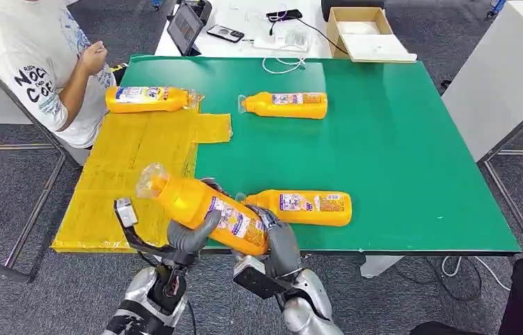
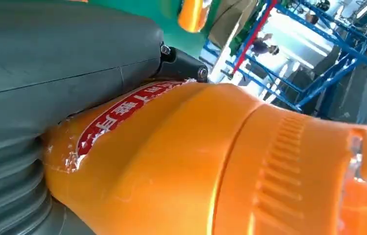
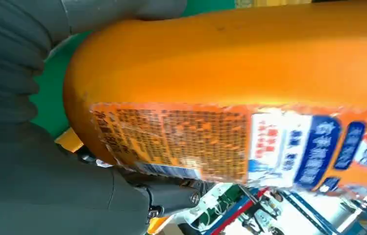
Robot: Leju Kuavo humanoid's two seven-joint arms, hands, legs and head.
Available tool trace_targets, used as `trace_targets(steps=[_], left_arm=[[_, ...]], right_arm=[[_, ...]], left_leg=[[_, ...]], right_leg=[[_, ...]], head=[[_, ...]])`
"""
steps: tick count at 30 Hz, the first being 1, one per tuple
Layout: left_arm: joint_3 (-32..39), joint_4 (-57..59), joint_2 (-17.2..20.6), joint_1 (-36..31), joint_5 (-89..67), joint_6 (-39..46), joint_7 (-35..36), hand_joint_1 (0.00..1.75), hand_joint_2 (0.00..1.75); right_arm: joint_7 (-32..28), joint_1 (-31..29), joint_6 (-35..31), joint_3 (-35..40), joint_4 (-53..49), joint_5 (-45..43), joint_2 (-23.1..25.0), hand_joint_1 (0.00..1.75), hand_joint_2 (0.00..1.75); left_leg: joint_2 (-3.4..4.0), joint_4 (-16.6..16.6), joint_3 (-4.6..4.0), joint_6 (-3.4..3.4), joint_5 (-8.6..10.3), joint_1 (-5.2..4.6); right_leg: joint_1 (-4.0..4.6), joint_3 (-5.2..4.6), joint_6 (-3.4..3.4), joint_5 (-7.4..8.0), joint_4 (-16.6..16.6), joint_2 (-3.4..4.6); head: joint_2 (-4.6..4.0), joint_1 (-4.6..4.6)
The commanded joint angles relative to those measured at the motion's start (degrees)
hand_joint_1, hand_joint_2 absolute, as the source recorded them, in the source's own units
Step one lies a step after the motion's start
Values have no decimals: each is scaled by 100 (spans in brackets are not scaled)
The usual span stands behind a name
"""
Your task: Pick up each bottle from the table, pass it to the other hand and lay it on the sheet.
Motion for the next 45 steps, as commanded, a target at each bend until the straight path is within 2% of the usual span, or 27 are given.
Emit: trace_targets(steps=[1,6,10,18,21,23,26,28,29,31,33,35,37,41,43,45], left_arm=[[-182,-29,179,-218,-938,652,-206,175,175],[182,-27,94,-400,-1303,1329,-358,175,175],[565,94,76,-773,-1606,2072,-570,175,175],[1342,199,159,-1641,-1663,3007,-879,175,175],[1375,318,352,-1877,-2420,3786,-1127,175,175],[1217,840,516,-2100,-3594,4632,-1217,175,175],[1241,1168,526,-2215,-3783,4734,-1345,175,175],[978,1814,663,-2437,-4836,5419,-1123,175,175],[782,2493,813,-2708,-5791,5894,-763,175,175],[838,3413,962,-3055,-6428,6278,-581,175,175],[880,3708,1011,-3157,-6548,6348,-697,175,175],[795,4144,1251,-3261,-7720,6348,198,175,175],[660,4474,1502,-3299,-8463,6348,711,175,175],[494,4956,1785,-3404,-9088,6072,1122,175,175],[497,5010,1820,-3429,-9214,5730,1211,175,175],[497,5010,1820,-3429,-9214,5730,1211,175,175]], right_arm=[[96,52,344,-105,53,-296,8,0,0],[-91,316,1139,-228,-805,-1074,-76,0,0],[-83,381,1192,-248,-1314,-1120,-145,0,0],[-260,342,1013,-342,-1531,-1330,-66,0,0],[-566,376,736,-399,-1739,-1463,2,0,0],[-566,441,311,-293,-2367,-1798,-60,0,0],[-565,445,230,-293,-2471,-1853,-84,0,0],[-566,462,-38,-287,-2927,-2057,-105,0,0],[-566,417,-234,-241,-3087,-2188,-165,0,0],[-566,335,-289,-338,-3089,-2247,-145,0,0],[-566,326,-261,-395,-3096,-2238,-118,0,0],[-566,303,-231,-467,-3006,-2293,-92,0,0],[-566,274,-151,-468,-2887,-2279,-97,0,0],[-566,214,-31,-469,-2720,-2323,-70,0,0],[-566,191,-7,-484,-2734,-2370,-54,0,0],[-566,191,-7,-484,-2734,-2370,-54,0,0]], left_leg=[[3,-3,33,2,-12,5],[-1,0,4,1,-3,2],[-2,3,2,2,-3,0],[-2,5,4,-1,1,5],[4,4,4,-1,-1,5],[5,6,16,-1,-6,4],[-6,5,20,-1,-5,3],[0,-1,26,0,-6,4],[2,0,22,1,-5,2],[-7,3,18,0,-1,2],[-1,-4,13,-1,3,0],[7,-2,23,-1,0,3],[23,-4,33,-1,-6,4],[28,-5,27,-2,-6,4],[31,-1,25,-1,-9,4],[38,3,22,-1,-9,7]], right_leg=[[9,35,-20,-11,-6,-7],[4,6,-10,-4,0,-7],[3,3,-10,-4,4,-8],[7,4,-14,-3,4,-11],[8,3,-13,-1,4,-5],[8,13,-20,-8,8,-6],[7,21,-21,-12,10,-18],[8,28,-20,-9,-1,-9],[6,24,-16,-7,1,-6],[6,19,-18,-8,6,-17],[2,11,-12,-1,1,-7],[6,21,-17,-2,0,-3],[8,24,-23,-2,-2,10],[7,17,-16,0,-2,17],[7,14,-17,-3,2,18],[10,11,-17,-5,5,23]], head=[[0,-2],[0,0],[0,2],[0,2],[0,2],[0,0],[0,0],[0,0],[0,-2],[0,-2],[0,0],[0,0],[0,0],[0,0],[0,0],[0,0]])
